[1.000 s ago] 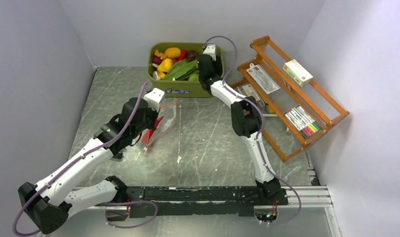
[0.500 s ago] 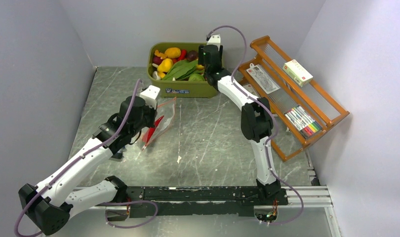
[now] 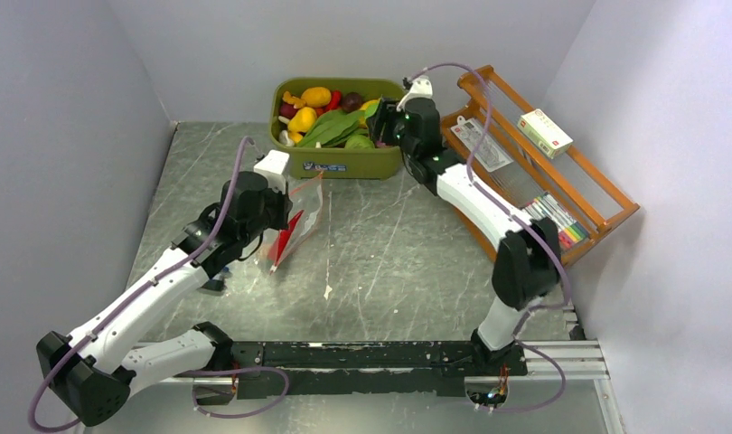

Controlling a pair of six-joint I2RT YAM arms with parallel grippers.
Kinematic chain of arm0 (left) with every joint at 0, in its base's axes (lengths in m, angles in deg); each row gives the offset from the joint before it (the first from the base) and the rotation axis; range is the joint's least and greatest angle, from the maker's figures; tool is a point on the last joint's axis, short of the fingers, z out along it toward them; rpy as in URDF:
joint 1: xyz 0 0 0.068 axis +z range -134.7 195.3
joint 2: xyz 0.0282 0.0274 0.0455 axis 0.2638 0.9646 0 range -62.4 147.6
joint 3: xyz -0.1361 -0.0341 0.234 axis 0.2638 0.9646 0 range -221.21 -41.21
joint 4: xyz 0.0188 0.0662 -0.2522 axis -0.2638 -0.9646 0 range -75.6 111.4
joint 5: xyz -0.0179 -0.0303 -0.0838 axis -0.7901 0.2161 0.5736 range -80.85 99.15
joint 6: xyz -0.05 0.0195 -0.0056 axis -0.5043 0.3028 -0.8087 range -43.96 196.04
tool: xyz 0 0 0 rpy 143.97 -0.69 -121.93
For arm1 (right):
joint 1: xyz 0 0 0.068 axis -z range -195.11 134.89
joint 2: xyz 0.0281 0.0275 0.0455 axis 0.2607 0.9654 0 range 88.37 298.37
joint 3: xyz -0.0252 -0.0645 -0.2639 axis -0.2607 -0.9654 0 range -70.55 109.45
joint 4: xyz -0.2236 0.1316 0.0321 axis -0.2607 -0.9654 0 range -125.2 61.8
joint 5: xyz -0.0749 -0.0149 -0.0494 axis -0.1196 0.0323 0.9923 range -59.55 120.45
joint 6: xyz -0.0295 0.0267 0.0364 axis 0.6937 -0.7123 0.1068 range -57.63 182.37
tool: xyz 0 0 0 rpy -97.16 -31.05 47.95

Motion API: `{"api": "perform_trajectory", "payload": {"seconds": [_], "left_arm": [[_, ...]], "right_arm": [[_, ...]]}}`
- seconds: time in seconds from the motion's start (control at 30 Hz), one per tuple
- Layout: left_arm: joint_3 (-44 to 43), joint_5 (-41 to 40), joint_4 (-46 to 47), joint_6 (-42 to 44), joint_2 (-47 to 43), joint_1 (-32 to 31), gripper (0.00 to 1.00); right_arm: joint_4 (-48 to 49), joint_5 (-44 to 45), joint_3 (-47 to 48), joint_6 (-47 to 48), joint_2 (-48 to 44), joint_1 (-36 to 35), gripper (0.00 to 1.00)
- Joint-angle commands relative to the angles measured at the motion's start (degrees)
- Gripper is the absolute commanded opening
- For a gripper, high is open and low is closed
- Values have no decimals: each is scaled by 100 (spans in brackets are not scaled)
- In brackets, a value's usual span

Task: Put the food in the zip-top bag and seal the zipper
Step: Pick up the fake fruit from the bin, then place the fake fruit in the zipper food storage bag.

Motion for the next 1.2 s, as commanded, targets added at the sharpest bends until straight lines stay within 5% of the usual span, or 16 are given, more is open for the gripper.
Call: {"api": "perform_trajectory", "payload": {"seconds": [0.0, 0.4, 0.87, 1.17], "left_arm": [[-285, 104, 243, -302, 88, 43, 7], [-460, -34, 239, -591, 350, 44, 7], [-488, -104, 236, -836, 345, 46, 7], [-440, -16, 290, -836, 306, 43, 7]], "right_arm": [[7, -819, -864, -542, -1003, -320, 27], [806, -2039, -2728, -2023, -2964, -1087, 26], [955, -1394, -3227, -3877, -2882, -1904, 27], [304, -1258, -2705, -3706, -2390, -2258, 30]]}}
